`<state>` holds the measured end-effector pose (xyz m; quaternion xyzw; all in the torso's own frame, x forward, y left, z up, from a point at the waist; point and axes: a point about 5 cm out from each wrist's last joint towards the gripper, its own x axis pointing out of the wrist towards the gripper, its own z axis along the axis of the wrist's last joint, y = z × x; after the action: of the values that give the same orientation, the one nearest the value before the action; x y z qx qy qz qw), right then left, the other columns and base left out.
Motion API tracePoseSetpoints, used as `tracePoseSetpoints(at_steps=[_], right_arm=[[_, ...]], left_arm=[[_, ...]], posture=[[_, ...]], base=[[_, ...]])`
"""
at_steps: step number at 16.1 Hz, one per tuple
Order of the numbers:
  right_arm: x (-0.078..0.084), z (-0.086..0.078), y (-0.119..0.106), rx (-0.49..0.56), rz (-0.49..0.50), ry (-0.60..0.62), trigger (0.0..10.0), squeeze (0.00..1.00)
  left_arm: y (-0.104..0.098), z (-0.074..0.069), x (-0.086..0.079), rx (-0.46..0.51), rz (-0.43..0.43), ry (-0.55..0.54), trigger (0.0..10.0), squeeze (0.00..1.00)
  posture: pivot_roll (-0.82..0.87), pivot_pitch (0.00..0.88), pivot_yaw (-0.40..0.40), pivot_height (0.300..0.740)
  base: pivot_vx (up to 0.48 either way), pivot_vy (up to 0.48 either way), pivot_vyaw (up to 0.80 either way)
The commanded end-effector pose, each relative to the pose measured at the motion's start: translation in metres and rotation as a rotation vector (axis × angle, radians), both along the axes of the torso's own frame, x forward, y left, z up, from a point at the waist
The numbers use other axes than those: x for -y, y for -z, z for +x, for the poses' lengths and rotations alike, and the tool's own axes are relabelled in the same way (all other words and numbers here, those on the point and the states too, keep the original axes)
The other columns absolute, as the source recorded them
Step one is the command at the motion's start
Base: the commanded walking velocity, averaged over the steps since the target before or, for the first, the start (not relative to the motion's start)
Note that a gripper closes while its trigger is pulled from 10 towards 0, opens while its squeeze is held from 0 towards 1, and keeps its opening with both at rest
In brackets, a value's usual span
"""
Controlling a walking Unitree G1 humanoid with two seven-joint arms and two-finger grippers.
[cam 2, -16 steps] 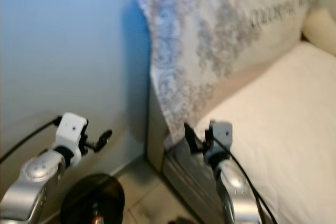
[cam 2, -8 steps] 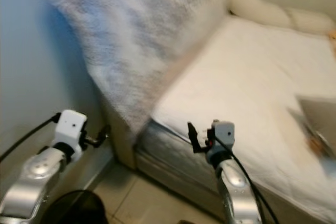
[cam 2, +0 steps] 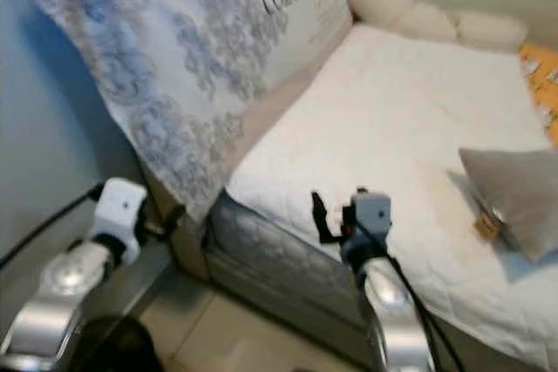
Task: Clean up the room
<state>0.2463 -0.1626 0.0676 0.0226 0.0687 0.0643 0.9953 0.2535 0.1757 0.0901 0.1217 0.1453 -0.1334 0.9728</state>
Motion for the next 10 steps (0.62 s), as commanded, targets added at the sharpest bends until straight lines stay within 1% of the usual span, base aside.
tracePoseSetpoints(at_steps=[1, 4, 6, 10], right_arm=[[0.0008, 0.0011, -0.0082, 0.019, -0.003, 0.015, 10.0, 0.0], [0.0002, 0.0014, -0.0116, 0.015, -0.009, 0.028, 10.0, 0.0], [-0.0006, 0.0024, -0.0118, 0.002, -0.02, 0.036, 10.0, 0.0], [-0.003, 0.003, -0.0119, -0.015, -0.023, 0.037, 10.0, 0.0]], left_arm=[[-0.0038, 0.0027, -0.001, 0.021, 0.008, -0.001, 10.0, 0.0], [-0.0042, 0.0036, -0.001, 0.03, 0.012, -0.007, 10.0, 0.0], [-0.0044, 0.0056, -0.0021, 0.038, 0.006, -0.04, 10.0, 0.0], [-0.0047, 0.0073, 0.0006, 0.046, 0.0, -0.03, 10.0, 0.0]], posture=[[0.01, 0.0, -0.019, 0.74], [0.02, 0.0, -0.021, 0.74], [0.02, 0.0, -0.022, 0.74], [0.02, 0.0, -0.028, 0.74]], base=[[0.0, -0.379, 0.0], [0.0, -0.371, 0.0], [0.0, 0.0, 0.0], [0.0, 0.0, -0.8]])
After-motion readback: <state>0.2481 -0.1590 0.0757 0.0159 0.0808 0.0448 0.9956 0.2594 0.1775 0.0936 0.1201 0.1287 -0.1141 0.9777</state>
